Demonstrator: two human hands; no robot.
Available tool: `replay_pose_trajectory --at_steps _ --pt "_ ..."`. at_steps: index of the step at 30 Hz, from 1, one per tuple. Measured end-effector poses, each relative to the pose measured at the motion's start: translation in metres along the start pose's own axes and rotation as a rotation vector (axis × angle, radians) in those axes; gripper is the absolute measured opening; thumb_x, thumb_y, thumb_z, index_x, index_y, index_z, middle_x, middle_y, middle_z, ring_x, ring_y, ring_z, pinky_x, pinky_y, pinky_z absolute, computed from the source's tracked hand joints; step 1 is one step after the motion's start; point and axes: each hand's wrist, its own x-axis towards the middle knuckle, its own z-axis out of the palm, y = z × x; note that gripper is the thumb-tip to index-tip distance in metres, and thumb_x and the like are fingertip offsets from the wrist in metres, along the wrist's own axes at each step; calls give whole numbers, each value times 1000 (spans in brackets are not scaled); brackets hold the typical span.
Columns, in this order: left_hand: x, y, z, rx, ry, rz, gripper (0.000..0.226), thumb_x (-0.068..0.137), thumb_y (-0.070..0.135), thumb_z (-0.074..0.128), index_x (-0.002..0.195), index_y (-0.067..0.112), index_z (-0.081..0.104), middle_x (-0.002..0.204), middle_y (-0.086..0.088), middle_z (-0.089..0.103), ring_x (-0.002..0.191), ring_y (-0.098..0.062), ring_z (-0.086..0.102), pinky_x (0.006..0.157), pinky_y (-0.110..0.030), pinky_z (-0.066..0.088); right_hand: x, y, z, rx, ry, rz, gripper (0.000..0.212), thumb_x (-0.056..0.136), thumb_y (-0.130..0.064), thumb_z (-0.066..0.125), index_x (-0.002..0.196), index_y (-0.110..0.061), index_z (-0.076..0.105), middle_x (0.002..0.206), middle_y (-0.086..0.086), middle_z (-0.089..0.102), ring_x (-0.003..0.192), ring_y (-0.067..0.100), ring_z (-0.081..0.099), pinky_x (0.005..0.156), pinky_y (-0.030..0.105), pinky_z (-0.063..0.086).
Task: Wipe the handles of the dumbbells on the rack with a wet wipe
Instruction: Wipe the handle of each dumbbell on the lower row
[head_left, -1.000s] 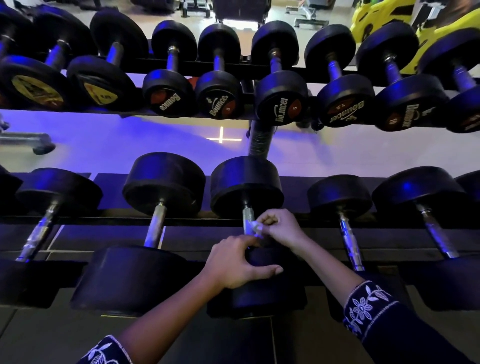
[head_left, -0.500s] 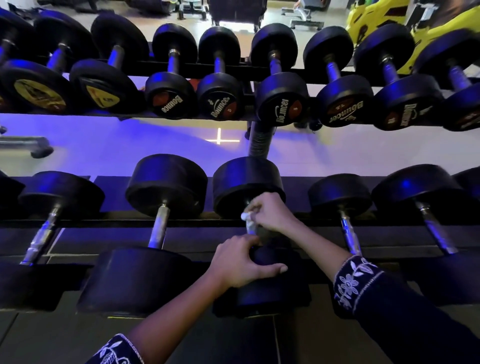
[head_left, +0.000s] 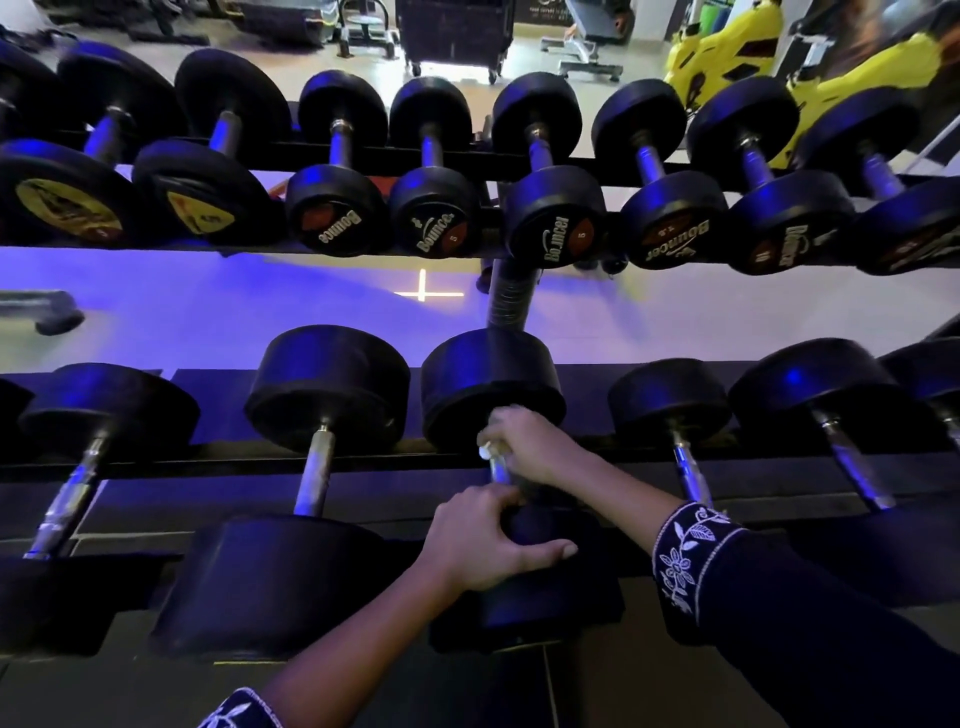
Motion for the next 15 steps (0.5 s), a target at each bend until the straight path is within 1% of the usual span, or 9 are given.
replay_pose_trajectory --at_steps 3,6,7,8,9,11,12,13,15 --pt "0 0 -1 -11 -9 24 67 60 88 57 99 35 64 93 15 68 90 -3 62 80 -30 49 -3 -3 1 21 -60 5 21 77 -3 60 90 -14 73 90 4 52 86 26 58 70 32 48" --pt "0 -1 -1 -37 -10 28 70 59 90 56 104 37 65 93 18 69 91 1 61 82 -30 50 -9 -3 -5 136 -206 23 20 78 -4 60 87 -15 74 88 3 61 81 22 62 70 34 54" --pt "0 -2 -1 -40 -11 24 68 60 89 56 102 36 65 93 19 68 91 2 61 81 -29 50 -12 -2 -6 191 -265 29 21 78 -3 60 88 -15 74 86 4 64 79 20 63 69 34 56" --pt "-1 -2 -1 -42 -11 21 65 60 89 57 98 36 64 89 20 67 89 2 60 78 -27 48 -16 0 -5 277 -273 61 18 79 -3 63 88 -14 74 82 3 65 76 17 64 66 33 56" --pt "-2 -2 -2 -42 -8 23 58 60 88 58 89 38 61 83 22 64 86 3 59 74 -26 45 -19 4 -4 395 -202 129 14 78 -5 67 86 -14 74 78 2 66 71 13 64 64 30 56" --pt "-1 -2 -2 -37 7 32 45 60 87 60 72 45 52 74 22 57 80 3 55 67 -25 40 -21 15 3 610 134 360 6 76 -9 73 80 -13 73 70 3 69 61 9 64 62 28 56" --pt "0 -2 -2 -38 20 34 47 59 88 59 69 44 50 74 20 57 79 2 55 67 -26 41 -20 21 10 697 286 512 5 75 -8 73 78 -11 72 69 6 69 58 12 65 61 30 58" --pt "1 -2 -1 -33 33 36 50 58 90 58 71 42 52 78 18 59 82 1 57 69 -27 45 -17 26 17 785 353 653 6 76 -4 72 75 -9 70 69 9 68 57 15 65 60 32 60" --pt "1 -2 0 -23 37 46 59 58 90 57 88 40 61 88 17 65 88 1 59 77 -27 49 -13 27 32 986 273 806 18 79 7 66 69 -9 65 68 11 63 56 16 62 55 30 59"
